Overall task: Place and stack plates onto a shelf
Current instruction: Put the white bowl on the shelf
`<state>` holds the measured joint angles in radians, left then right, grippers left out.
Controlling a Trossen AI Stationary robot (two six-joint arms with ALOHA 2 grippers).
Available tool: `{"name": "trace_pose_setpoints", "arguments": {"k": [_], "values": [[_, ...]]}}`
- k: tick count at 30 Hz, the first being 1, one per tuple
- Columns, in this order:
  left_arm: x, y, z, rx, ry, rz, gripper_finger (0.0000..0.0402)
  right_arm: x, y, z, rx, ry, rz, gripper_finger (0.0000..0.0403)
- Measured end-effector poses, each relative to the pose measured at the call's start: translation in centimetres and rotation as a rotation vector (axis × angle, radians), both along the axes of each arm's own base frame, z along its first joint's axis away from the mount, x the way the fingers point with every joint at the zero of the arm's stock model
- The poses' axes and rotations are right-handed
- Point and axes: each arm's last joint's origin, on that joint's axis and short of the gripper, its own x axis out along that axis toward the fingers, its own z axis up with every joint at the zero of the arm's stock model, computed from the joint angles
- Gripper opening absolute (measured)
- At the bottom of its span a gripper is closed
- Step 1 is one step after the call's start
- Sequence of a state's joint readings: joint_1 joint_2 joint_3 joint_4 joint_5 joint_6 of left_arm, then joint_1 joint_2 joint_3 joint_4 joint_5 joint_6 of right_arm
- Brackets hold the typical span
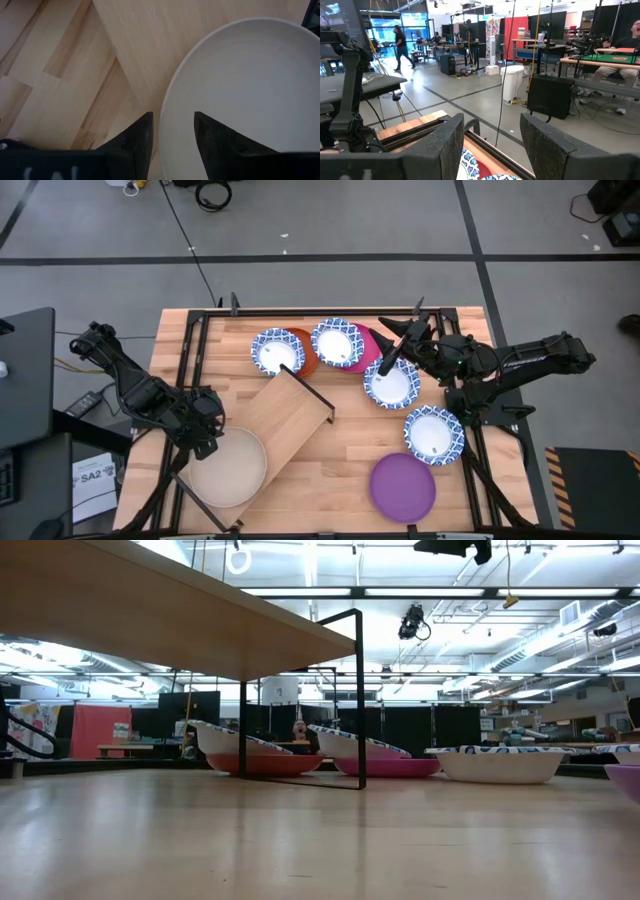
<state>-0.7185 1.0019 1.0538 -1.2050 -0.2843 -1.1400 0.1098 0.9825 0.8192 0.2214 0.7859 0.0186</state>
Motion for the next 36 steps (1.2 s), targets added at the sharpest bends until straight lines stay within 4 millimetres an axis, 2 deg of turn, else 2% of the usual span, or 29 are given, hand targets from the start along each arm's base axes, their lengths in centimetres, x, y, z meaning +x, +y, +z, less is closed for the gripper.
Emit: {"name": "trace_pose_setpoints", "arguments": {"k": [3, 7, 13, 18, 24, 29, 36], "values": [[0.1, 0.0, 0.0, 0.005, -0.013, 0.005, 0.0149, -0.1, -0.4, -0.1, 0.052, -0.024, -0.017, 0.02], [0.1, 0.0, 0.1, 0.011, -0.021, 0.01, 0.0149, -0.6, -1.7, -0.9, 0.11, 0.032, -0.048, 0.02], [0.1, 0.0, 0.1, 0.012, -0.022, 0.01, 0.0149, -2.0, -5.8, -3.2, 0.343, 0.165, -0.056, 0.02], [0.2, -0.1, 0.1, 0.005, -0.03, 0.01, 0.0149, -4.0, -9.2, -5.5, 0.553, 0.342, -0.075, 0.02], [0.2, -0.1, 0.1, 0.001, -0.035, 0.011, 0.0149, -5.9, -11.7, -7.5, 0.691, 0.525, -0.107, 0.02], [0.2, -0.1, 0.1, 0.001, -0.035, 0.01, 0.0149, -6.0, -12.9, -8.8, 0.732, 0.618, -0.059, 0.02], [0.2, -0.1, 0.1, 0.001, -0.035, 0.01, 0.0149, -5.0, -14.4, -10.9, 0.786, 0.727, -0.032, 0.02]]}}
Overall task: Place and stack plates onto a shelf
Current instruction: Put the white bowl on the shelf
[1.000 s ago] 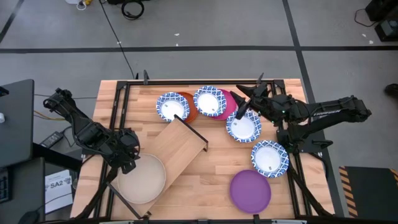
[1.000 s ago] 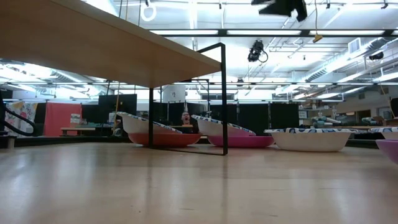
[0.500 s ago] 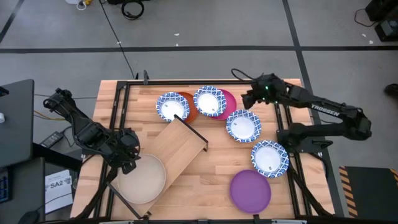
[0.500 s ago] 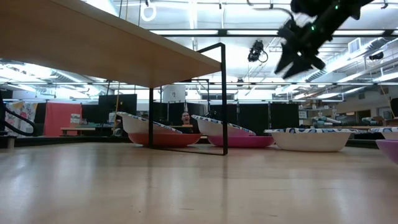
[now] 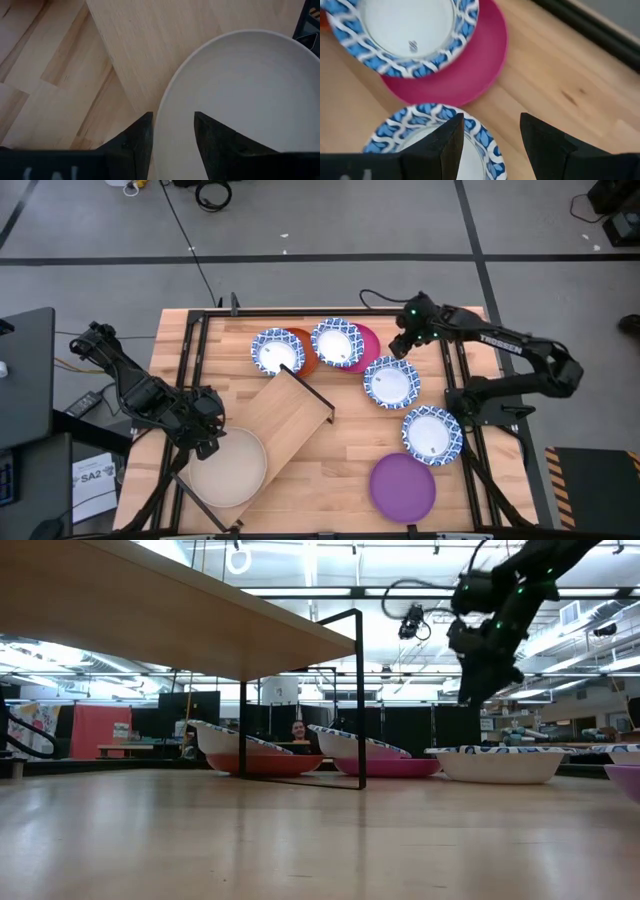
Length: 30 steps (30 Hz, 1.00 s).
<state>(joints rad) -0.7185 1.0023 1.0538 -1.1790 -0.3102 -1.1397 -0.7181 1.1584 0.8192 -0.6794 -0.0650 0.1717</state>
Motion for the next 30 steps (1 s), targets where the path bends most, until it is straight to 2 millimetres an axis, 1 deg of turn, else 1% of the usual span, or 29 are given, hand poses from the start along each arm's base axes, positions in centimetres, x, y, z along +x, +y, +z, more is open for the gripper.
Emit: {"name": "trace_pose_setpoints", "arguments": {"k": [8, 15, 25, 30], "values": [[0.0, 0.0, 0.0, 0.0, 0.0, 0.0, 0.0149, 1.1, -0.8, -2.9, 0.111, 0.123, 0.052, 0.02], [0.0, 0.0, 0.0, -0.001, 0.0, 0.001, 0.0149, 1.8, -1.5, -5.0, 0.151, 0.212, 0.094, 0.02], [0.0, 0.0, 0.0, -0.002, 0.0, 0.001, 0.0149, 2.2, -1.9, -7.1, 0.215, 0.286, 0.131, 0.0199], [0.0, 0.0, 0.0, -0.002, 0.0, 0.002, 0.0149, 2.4, -1.9, -7.8, 0.262, 0.282, 0.183, 0.0188]]}}
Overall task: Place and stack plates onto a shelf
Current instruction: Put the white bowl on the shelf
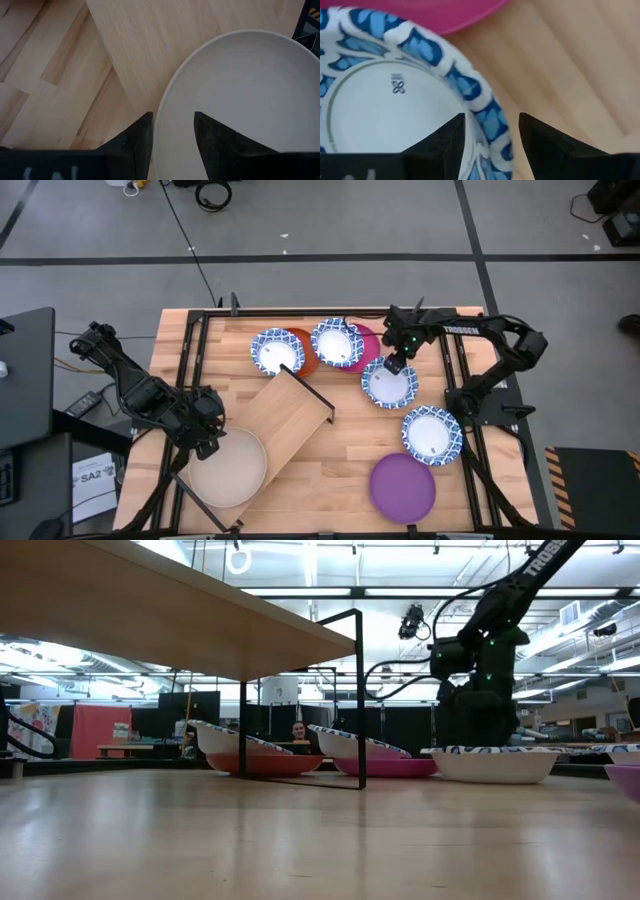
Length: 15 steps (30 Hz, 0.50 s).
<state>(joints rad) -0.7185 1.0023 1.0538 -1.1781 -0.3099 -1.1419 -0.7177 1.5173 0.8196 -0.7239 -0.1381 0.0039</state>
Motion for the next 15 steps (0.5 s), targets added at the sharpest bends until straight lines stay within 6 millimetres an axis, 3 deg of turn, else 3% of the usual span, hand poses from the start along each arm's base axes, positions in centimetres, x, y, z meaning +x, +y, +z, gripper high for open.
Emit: {"name": "trace_pose_setpoints", "arguments": {"k": [15], "values": [[0.01, 0.0, -0.01, 0.002, -0.002, 0.002, 0.0149, -0.09, 0.16, 0.01, 0.025, -0.001, 0.011, 0.0072]]}}
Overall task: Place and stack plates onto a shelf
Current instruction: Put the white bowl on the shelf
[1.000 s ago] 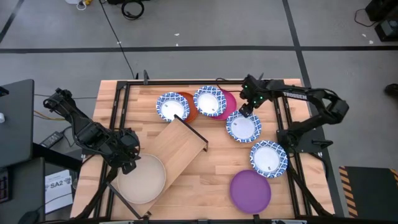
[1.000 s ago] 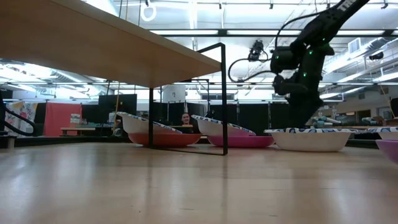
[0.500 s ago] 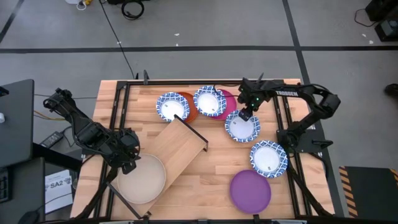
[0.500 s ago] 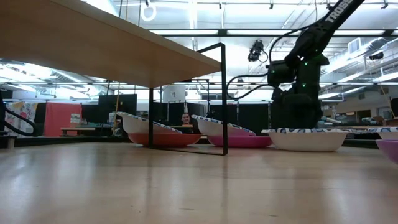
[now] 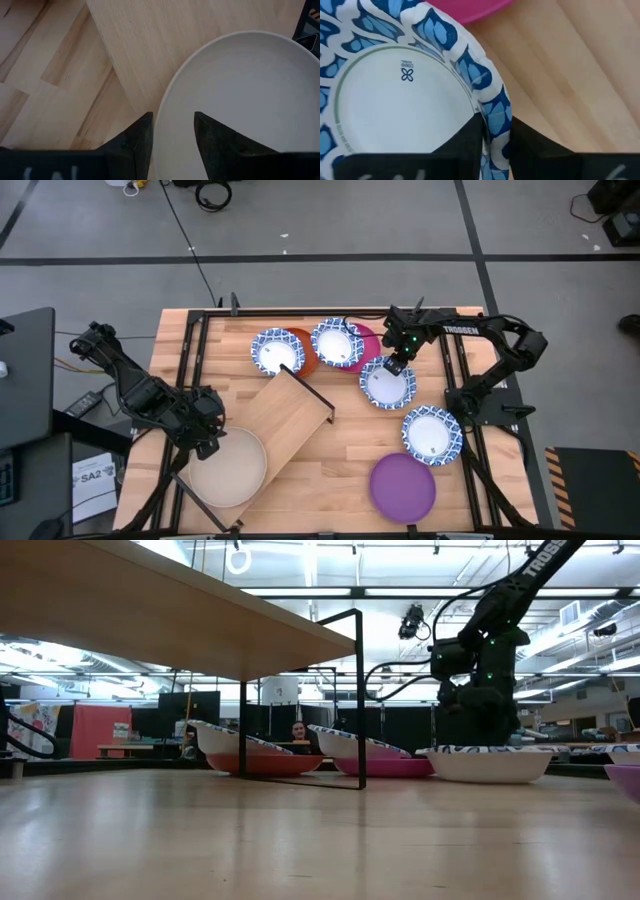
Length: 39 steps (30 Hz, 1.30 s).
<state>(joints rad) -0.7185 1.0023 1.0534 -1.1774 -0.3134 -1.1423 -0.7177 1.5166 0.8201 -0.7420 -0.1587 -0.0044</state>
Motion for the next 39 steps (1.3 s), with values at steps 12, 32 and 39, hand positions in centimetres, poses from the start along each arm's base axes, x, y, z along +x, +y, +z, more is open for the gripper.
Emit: {"name": "trace_pose_setpoints", "arguments": {"k": [12, 32, 39], "values": [[0.0, 0.0, 0.0, 0.0, -0.001, 0.0, 0.0149, -0.1, 0.1, 0.0, 0.009, 0.017, -0.001, 0.0022], [0.0, 0.0, 0.0, -0.002, -0.002, 0.0, 0.0149, -1.4, 1.2, 2.0, 0.006, 0.014, -0.001, 0.0013], [0.0, 0.0, 0.0, -0.002, -0.002, 0.0, 0.0149, -2.5, 2.1, 3.9, -0.015, -0.011, -0.003, 0.0012]]}}
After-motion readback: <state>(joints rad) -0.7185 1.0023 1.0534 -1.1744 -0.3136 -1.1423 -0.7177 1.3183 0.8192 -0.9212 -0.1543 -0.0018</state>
